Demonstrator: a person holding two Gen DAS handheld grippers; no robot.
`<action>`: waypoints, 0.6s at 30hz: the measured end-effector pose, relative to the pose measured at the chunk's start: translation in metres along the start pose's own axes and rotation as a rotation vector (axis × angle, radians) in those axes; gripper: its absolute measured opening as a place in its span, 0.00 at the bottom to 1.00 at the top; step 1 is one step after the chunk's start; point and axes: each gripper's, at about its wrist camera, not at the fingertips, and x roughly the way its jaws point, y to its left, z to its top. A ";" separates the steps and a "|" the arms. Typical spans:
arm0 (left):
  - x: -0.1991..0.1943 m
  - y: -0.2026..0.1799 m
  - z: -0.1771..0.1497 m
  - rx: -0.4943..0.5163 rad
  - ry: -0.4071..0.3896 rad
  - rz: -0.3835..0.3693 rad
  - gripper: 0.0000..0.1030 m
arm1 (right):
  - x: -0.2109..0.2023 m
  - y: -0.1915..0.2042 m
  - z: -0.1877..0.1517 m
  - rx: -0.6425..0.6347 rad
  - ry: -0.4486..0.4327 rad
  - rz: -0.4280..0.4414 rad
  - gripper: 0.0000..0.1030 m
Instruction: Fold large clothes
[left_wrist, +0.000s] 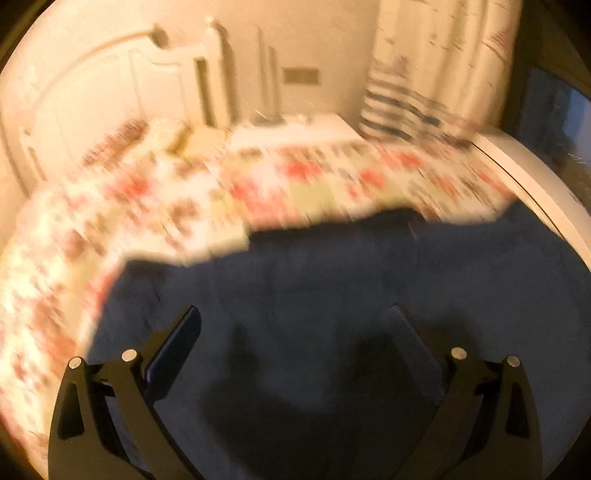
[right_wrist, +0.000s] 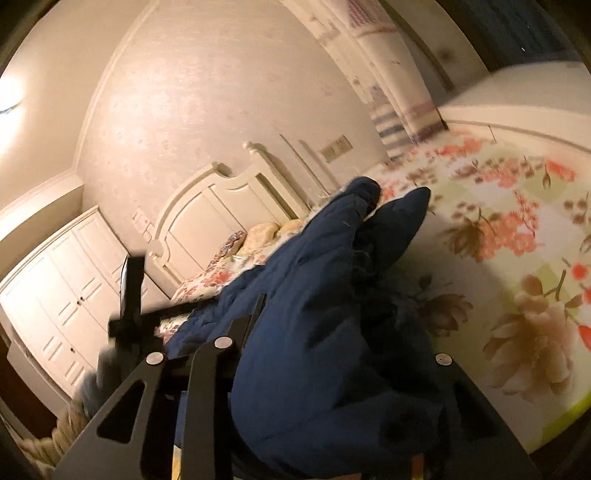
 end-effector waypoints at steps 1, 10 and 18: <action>0.007 -0.004 0.013 0.009 0.015 0.044 0.97 | -0.003 0.005 0.001 -0.017 -0.005 0.003 0.33; 0.069 -0.018 0.019 0.063 0.133 0.115 0.96 | -0.005 0.022 0.007 -0.084 0.004 0.008 0.33; -0.046 -0.004 -0.051 0.125 -0.029 -0.034 0.97 | -0.003 0.016 0.005 -0.068 0.010 0.006 0.33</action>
